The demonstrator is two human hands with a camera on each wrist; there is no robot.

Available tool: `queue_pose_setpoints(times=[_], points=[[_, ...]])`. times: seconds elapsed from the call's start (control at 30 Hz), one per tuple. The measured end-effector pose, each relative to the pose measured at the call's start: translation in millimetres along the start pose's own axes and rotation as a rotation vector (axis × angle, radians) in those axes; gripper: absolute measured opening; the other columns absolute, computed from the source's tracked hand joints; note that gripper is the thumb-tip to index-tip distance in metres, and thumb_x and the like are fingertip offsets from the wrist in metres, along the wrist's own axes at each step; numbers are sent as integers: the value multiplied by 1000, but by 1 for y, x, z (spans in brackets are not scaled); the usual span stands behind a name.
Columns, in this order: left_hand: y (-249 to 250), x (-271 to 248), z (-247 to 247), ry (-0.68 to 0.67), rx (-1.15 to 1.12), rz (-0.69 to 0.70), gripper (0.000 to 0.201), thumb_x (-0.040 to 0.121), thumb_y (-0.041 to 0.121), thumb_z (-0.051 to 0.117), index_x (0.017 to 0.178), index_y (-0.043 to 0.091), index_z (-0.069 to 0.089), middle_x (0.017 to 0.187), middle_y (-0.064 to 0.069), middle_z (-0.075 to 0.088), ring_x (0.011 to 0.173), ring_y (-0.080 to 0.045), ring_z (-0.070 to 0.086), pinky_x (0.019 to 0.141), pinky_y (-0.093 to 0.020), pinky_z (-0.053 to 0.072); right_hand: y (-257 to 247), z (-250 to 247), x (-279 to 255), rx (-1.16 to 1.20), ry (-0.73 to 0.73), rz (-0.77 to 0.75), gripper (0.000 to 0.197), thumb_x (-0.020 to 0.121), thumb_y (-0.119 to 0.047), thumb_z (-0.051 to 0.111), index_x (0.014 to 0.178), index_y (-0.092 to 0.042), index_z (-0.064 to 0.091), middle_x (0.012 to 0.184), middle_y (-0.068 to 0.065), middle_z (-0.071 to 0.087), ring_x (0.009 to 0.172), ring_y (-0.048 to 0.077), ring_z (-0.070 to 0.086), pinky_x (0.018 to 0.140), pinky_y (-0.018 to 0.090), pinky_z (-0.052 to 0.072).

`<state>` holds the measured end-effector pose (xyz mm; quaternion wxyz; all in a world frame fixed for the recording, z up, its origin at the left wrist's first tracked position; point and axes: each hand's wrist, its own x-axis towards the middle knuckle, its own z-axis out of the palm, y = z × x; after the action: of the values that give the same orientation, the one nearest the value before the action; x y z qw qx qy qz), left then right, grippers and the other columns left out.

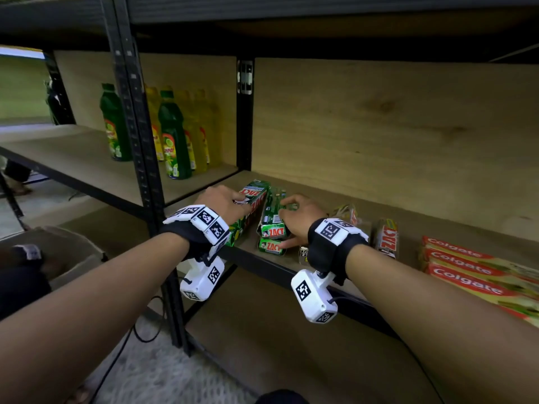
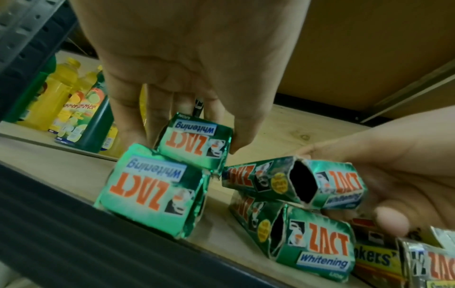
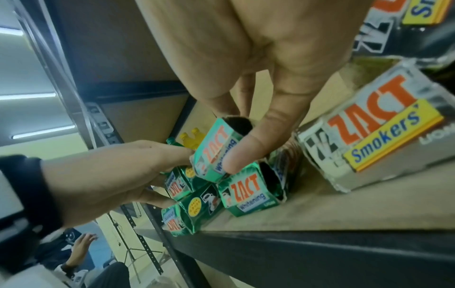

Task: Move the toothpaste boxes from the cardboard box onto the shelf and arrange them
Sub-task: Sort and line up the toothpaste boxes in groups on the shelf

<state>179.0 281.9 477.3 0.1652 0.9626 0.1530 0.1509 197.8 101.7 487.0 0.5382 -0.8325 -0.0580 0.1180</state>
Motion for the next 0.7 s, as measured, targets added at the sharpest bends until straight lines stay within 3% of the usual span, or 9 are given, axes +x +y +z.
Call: queue_pose_setpoints(times=[0.07,0.2,0.3,0.37,0.4,0.47,0.53,0.63,0.7], points=[[0,0,-2,-7,29,19,43,90,55,56,128,38,63,138,4,59,116,-22,59,79,-22,44,-1,0,0,-110,31,-47,16,98,-24,57,113,-28,60,98,-6,55,75,30,69,70,45,62],[-1,-1,-1,-22,74,40,42,93,56,49,129,39,62,132,2,62,109,-22,62,73,-21,44,-3,-3,1,-338,0,-111,24,98,-34,52,119,-27,60,120,4,65,95,31,70,85,44,59],[0,-3,5,-36,67,6,43,92,56,47,130,41,61,123,-3,67,78,-20,65,57,-20,43,-6,-15,-12,-266,-46,-48,23,101,-30,48,118,-22,60,101,13,68,85,38,73,75,50,61],[1,-5,6,-45,64,3,42,92,55,47,130,41,60,123,-5,66,71,-19,64,55,-21,43,-9,-27,-20,-266,-86,-65,22,101,-25,47,115,-18,63,93,16,67,78,40,73,72,53,61],[1,-5,6,-41,74,13,42,92,54,48,130,40,60,125,-4,64,77,-21,65,60,-23,46,-10,-33,-24,-276,-103,-80,19,101,-22,48,112,-17,63,91,16,68,72,39,73,70,52,61],[6,-5,3,-60,147,37,45,92,56,48,132,37,59,133,-4,60,105,-25,63,84,-28,48,-11,-48,-29,-293,-98,-120,15,100,-18,50,104,-17,64,87,15,69,56,30,67,60,44,62],[14,-4,0,-75,237,44,52,91,63,42,131,34,59,131,-6,58,122,-28,50,102,-38,36,-10,-65,-29,-349,-40,-143,14,96,-18,54,101,-18,67,83,13,71,51,24,62,50,34,58],[34,-10,-5,-40,223,110,51,91,60,43,129,31,60,127,-10,54,123,-34,39,102,-44,36,-9,-93,-33,-545,77,-136,20,91,-26,55,104,-26,69,89,-2,70,61,17,60,54,24,48],[49,-16,-5,-18,144,213,42,93,49,51,129,29,60,127,-9,55,122,-33,40,105,-40,33,-5,-107,-37,-681,82,-85,24,91,-31,53,107,-22,68,92,2,70,67,21,59,59,24,44]])
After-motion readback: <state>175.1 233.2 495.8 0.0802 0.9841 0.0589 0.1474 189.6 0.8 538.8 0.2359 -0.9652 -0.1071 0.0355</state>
